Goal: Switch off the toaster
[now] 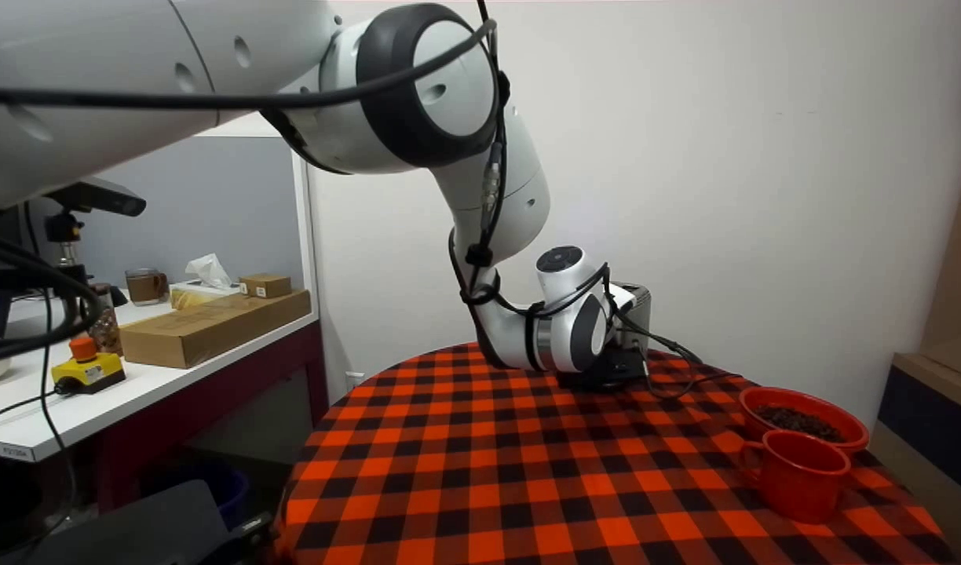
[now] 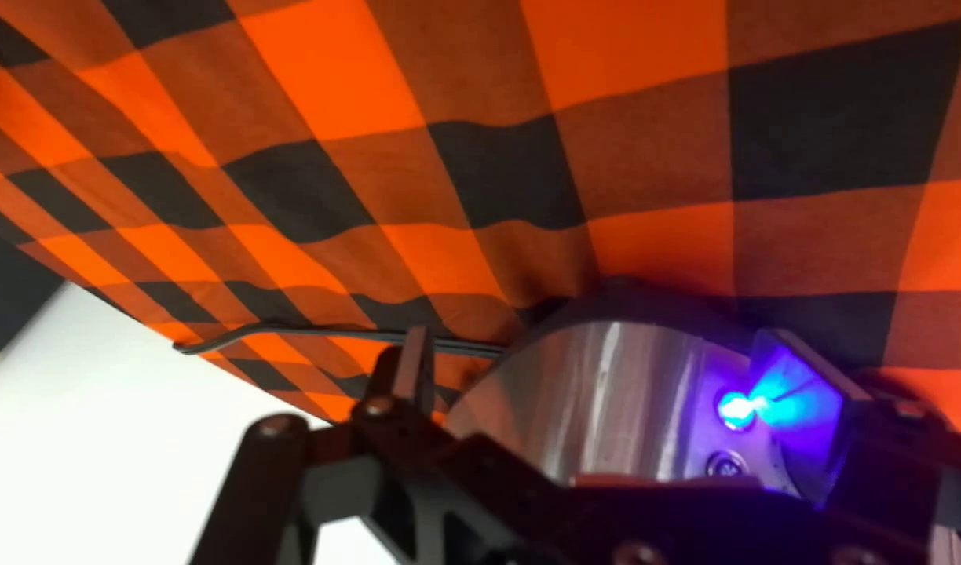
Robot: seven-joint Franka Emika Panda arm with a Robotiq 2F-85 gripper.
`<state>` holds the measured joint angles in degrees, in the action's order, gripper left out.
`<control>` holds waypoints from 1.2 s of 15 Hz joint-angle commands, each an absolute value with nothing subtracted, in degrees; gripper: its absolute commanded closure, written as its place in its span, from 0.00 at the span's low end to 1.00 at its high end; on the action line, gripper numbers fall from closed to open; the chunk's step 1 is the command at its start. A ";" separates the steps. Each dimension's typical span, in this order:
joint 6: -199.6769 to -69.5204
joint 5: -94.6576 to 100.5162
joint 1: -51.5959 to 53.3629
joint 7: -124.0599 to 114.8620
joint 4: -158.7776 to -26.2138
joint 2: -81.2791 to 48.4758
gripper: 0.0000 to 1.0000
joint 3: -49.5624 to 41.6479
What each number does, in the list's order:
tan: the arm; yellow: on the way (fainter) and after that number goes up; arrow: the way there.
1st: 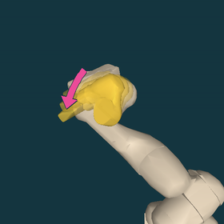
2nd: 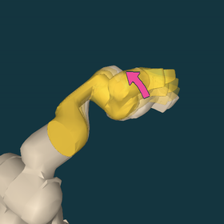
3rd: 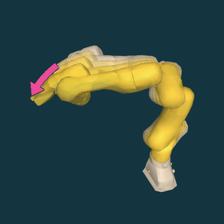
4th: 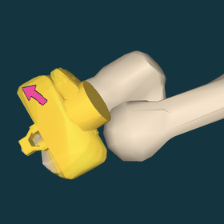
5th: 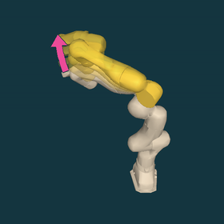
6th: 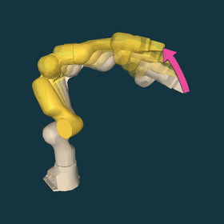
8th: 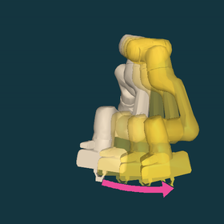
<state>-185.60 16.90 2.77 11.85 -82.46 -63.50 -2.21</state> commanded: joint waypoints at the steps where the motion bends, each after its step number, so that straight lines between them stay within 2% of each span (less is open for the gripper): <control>1: -188.12 15.52 2.32 11.15 -83.12 -63.60 0.00 -2.26; 10: -195.67 13.57 1.82 10.21 -85.01 -63.80 0.00 -1.38; 15: -182.43 23.60 -14.30 13.59 -92.36 -58.56 0.00 20.64; 18: -173.10 22.50 -25.39 19.58 -97.33 -56.61 0.00 34.18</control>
